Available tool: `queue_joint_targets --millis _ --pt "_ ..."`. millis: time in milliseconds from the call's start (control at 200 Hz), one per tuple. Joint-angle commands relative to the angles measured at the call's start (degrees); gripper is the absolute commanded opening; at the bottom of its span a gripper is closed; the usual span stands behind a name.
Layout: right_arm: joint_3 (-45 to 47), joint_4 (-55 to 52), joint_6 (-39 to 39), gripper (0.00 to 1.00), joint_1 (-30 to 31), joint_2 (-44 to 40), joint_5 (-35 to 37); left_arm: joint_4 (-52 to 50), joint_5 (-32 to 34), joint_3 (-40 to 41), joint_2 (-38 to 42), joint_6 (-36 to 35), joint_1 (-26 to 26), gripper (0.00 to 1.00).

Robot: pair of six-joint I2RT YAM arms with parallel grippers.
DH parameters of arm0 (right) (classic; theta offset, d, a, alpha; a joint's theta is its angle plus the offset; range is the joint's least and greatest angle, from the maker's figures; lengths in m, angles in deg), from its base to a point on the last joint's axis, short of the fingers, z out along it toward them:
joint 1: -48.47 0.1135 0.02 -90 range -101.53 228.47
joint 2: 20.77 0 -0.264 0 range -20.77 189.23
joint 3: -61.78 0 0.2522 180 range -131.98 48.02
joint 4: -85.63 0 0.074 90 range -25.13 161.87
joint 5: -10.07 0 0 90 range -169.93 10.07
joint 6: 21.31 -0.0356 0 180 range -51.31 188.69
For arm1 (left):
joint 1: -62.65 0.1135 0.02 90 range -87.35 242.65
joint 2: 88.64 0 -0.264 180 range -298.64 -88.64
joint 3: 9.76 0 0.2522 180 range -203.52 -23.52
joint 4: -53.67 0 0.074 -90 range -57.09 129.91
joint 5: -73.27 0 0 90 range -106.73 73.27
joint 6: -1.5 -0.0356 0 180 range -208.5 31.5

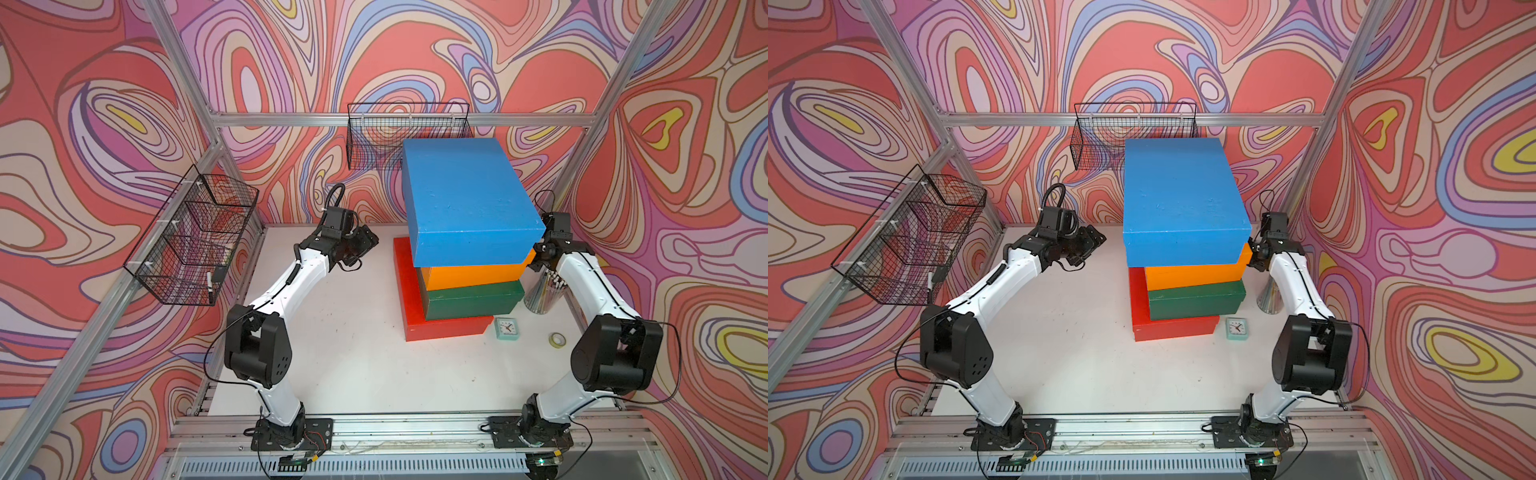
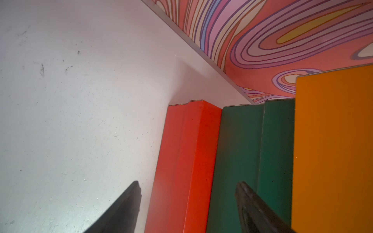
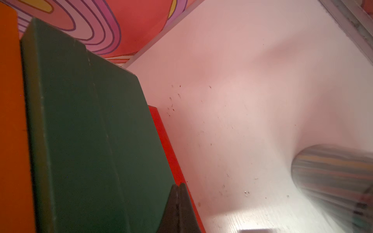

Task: Stack the shoeboxes
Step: Adjust the shoeboxes in the shoebox.

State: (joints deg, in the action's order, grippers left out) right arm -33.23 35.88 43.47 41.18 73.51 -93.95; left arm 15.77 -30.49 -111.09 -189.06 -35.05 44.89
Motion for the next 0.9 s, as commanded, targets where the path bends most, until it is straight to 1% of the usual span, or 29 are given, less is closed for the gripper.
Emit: queue_joint_targets --millis 0,185,316,671,771,891 --pt "1.4 1.6 0.1 0.00 2.6 3.6 0.8 1.9 -0.7 0.7 -1.5 1.1 0.6 0.76" --pt "0.5 2.5 -0.2 0.00 5.1 6.0 0.3 3.2 -1.2 1.3 -3.7 1.9 0.8 0.76" --pt "1.1 2.9 -0.7 0.00 5.5 6.1 0.1 3.7 -1.9 1.2 -5.0 2.3 0.9 0.76" --pt "10.7 4.8 -2.2 0.00 5.5 2.4 2.2 6.2 -3.9 1.9 -8.1 3.0 0.6 0.75" --pt "13.8 6.4 -3.8 0.00 5.5 1.1 0.4 6.5 -4.0 0.3 -9.7 3.1 -0.1 0.75" --pt "16.5 7.3 -5.2 0.00 5.5 -1.2 -0.5 5.4 -4.7 -4.6 -13.4 3.0 -1.3 0.75"
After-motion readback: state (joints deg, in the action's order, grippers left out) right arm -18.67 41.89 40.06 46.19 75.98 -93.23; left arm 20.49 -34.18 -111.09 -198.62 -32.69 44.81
